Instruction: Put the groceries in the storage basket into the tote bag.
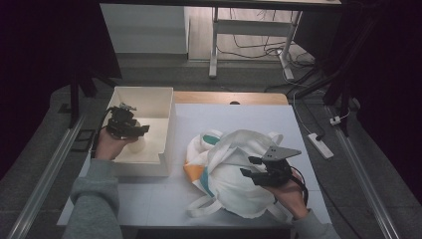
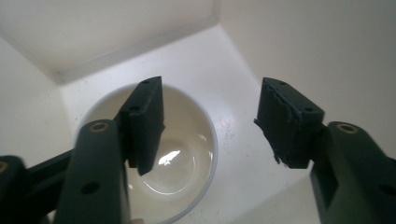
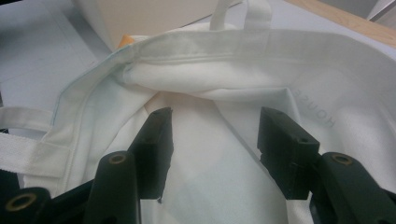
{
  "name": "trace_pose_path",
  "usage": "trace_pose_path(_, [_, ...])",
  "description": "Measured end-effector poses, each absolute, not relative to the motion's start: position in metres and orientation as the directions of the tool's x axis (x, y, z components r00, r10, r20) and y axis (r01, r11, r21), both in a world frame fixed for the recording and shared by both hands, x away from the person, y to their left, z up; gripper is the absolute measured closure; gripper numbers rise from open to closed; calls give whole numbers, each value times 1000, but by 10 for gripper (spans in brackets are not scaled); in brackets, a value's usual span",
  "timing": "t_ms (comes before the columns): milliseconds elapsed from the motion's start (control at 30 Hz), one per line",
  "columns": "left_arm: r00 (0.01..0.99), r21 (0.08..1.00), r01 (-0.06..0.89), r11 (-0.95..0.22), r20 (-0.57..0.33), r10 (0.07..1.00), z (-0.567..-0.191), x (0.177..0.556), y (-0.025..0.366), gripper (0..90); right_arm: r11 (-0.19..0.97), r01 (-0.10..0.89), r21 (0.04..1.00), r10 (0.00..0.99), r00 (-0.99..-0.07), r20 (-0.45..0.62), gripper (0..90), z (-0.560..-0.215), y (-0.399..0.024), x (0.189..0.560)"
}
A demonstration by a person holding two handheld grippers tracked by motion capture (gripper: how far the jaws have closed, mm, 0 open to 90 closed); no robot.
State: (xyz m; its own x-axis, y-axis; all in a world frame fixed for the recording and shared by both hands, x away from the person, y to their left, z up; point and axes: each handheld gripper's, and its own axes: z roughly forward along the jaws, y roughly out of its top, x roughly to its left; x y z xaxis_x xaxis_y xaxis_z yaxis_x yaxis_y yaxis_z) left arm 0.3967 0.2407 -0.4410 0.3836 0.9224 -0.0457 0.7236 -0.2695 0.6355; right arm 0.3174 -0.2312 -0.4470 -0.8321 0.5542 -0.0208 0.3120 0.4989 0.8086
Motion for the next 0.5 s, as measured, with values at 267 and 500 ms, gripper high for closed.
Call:
trace_pose_path(267, [359, 588, 764, -266, -44, 932, -448, 401, 242, 699, 500, 312, 808, 553, -833, -21, 455, -448, -231, 317])
trace_pose_path(500, [344, 583, 772, -252, -51, 937, -448, 401, 244, 834, 503, 314, 805, 552, -834, -20, 454, -449, -230, 318])
